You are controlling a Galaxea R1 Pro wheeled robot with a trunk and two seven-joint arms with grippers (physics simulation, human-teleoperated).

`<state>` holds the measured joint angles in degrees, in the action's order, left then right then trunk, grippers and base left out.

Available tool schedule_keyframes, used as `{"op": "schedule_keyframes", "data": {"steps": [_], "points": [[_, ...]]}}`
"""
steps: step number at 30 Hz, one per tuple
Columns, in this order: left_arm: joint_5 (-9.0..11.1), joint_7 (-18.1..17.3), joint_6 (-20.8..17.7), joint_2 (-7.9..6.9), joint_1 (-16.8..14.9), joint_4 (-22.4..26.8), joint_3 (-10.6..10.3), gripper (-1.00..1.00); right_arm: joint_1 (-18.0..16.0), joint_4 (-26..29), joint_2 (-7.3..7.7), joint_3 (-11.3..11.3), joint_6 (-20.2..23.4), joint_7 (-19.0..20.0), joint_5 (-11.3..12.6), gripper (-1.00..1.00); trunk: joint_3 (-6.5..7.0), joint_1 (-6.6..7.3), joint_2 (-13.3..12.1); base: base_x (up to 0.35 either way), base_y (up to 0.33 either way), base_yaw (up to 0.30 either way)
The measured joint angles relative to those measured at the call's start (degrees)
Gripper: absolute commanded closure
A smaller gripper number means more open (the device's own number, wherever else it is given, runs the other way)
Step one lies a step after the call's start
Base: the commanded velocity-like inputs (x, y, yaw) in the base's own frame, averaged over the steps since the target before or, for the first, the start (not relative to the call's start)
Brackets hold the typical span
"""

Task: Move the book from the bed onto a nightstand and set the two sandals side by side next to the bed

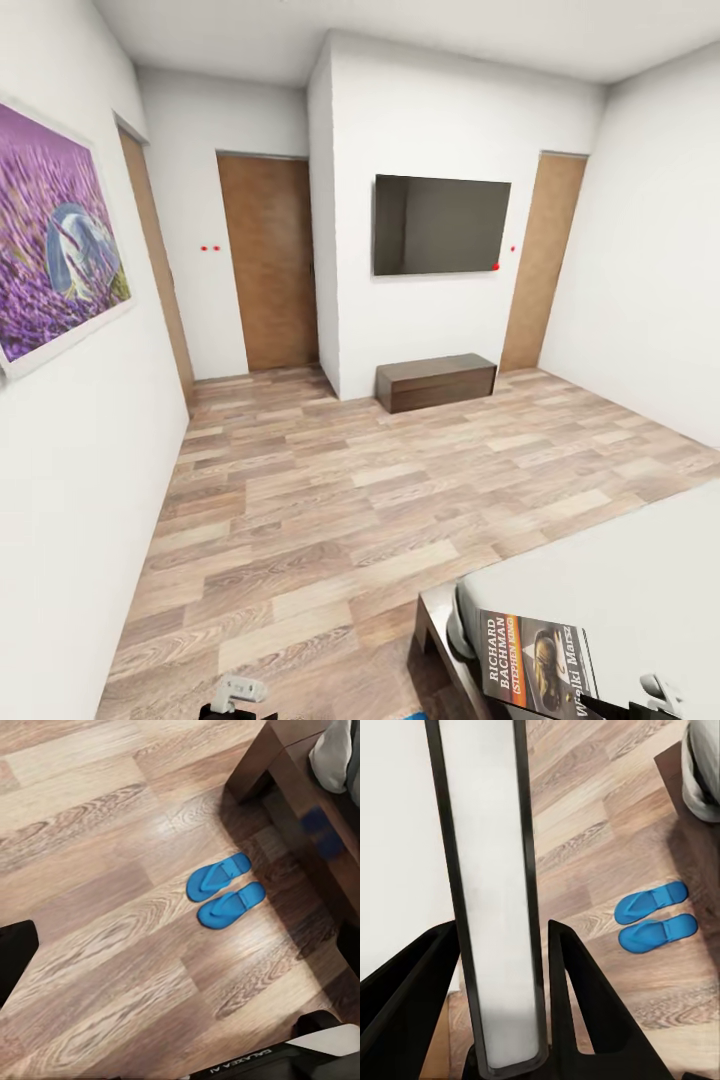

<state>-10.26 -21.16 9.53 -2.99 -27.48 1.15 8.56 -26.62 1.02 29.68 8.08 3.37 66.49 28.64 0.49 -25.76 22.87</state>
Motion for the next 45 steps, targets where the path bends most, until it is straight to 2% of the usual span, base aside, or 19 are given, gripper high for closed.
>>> {"op": "schedule_keyframes", "data": {"steps": [45], "points": [[0.0, 0.0, 0.0, 0.00, 0.0, 0.0, 0.0, -1.00, 0.0, 0.0, 0.00, 0.0, 0.0, 0.0, 0.0, 1.00, 0.00, 0.00, 0.0, 0.000, 0.000, 0.291]]}}
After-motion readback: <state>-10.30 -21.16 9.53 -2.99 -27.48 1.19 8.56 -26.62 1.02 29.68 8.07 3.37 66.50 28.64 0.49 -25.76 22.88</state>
